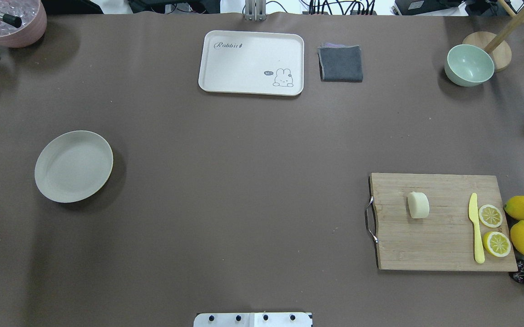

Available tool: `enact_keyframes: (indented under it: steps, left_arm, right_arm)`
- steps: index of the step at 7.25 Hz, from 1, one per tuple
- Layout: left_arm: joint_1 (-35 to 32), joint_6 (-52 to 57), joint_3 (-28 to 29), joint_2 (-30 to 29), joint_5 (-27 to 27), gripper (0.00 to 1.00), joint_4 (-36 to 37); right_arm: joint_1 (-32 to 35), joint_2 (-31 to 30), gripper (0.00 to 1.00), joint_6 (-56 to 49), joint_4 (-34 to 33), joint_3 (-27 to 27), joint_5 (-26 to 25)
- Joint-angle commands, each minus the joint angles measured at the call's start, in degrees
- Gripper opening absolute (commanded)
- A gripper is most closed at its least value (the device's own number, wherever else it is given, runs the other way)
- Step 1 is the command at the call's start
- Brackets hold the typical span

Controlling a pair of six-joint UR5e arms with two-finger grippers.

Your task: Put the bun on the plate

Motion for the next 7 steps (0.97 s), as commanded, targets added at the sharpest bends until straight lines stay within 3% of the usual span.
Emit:
enact_keyframes:
  steps: [1, 7]
  left_arm:
    - [0.0, 0.1, -0.5, -1.3, -0.4, 0.97, 0.3]
    - [0.1, -1.0, -1.3, 0.4, -0.2, 0.97, 0.3]
  right_arm:
    - [-0.4, 0.0, 1.0, 0.0, 0.0, -0.4, 0.0]
    - [-0.4, -0.1, 1.0, 0.0, 0.0, -0.4, 0.0]
